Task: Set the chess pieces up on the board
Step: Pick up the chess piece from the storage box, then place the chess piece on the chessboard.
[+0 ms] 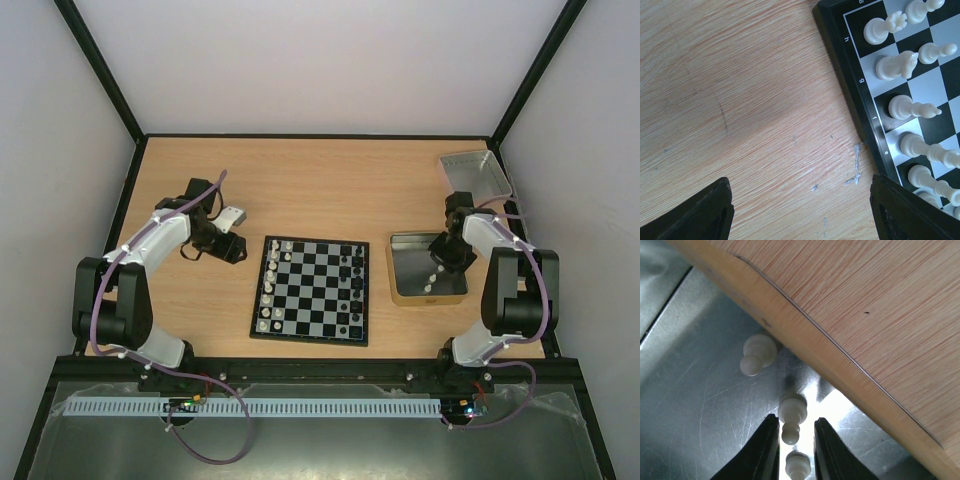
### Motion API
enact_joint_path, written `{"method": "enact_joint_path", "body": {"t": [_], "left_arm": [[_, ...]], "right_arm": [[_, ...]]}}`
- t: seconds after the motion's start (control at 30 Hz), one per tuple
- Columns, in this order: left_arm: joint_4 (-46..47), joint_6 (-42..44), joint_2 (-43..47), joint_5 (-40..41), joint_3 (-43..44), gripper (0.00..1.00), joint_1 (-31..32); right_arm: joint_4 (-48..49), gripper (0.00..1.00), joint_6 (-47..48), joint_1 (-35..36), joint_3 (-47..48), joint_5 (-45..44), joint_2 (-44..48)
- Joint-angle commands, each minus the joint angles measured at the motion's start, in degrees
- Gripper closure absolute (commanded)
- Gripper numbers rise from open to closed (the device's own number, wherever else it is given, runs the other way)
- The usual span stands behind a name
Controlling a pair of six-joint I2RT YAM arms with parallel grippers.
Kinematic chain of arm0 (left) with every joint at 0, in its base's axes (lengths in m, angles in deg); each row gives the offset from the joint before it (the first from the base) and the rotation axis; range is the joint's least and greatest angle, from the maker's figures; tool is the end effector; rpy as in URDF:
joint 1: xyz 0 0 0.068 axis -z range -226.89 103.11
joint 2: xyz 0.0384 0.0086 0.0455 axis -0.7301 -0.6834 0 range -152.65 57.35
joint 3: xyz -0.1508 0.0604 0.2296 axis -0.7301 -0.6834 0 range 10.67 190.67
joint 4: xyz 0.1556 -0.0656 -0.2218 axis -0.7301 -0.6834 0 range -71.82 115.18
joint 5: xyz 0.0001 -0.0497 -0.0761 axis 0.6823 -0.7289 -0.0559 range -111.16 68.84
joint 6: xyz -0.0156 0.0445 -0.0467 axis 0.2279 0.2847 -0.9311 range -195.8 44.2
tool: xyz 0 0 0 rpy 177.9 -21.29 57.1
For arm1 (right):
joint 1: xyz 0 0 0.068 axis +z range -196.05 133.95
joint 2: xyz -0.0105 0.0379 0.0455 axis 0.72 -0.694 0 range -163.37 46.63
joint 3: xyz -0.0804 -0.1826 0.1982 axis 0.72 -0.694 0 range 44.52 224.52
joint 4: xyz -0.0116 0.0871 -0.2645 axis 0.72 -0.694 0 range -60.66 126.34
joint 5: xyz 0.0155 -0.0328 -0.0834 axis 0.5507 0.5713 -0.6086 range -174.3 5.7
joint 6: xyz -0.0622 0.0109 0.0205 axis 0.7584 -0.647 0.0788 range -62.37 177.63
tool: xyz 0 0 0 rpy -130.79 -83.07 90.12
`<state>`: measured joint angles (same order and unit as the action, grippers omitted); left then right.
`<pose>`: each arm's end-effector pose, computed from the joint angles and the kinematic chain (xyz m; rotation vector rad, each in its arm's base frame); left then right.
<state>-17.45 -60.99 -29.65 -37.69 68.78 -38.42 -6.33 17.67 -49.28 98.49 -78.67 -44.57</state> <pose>0.2992 -0.0597 0.1932 0.6256 2.7102 -0.3784 0.2937 -0.0115 0.1501 1.0910 2.7915 0.2231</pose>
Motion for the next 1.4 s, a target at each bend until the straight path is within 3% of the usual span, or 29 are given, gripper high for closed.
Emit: {"method": "enact_joint_path", "body": {"t": [0.0, 0.5, 0.8, 1.03, 1.17, 1.37], "left_arm": [[-0.35, -0.33, -0.16, -0.25, -0.47, 0.25, 0.28], [-0.22, -0.33, -0.54, -0.04, -0.57, 0.25, 0.30], [0.17, -0.47, -0.71, 0.67, -0.63, 0.25, 0.32], [2.02, -2.02, -0.24, 3.98, -0.82, 0.25, -0.26], [2.38, -2.62, -0.09, 4.42, -0.35, 0.25, -2.31], [2.41, -3.37, -0.97, 4.41, 0.29, 0.24, -7.04]], "right_arm": [[1.15, 0.85, 1.23, -0.29, -0.86, -0.65, -0.61], [-1.91, 0.96, 3.27, 2.44, 2.08, -3.63, 3.06], [-16.10, 0.97, -0.69, 27.13, 18.63, -11.69, 7.21], [-22.24, 0.97, -6.21, 50.44, 33.44, -12.37, -1.99], [-19.58, 0.97, -6.68, 56.59, 36.45, -8.59, -8.20], [-15.61, 0.96, -4.60, 59.45, 42.59, -4.31, -17.29]]}}
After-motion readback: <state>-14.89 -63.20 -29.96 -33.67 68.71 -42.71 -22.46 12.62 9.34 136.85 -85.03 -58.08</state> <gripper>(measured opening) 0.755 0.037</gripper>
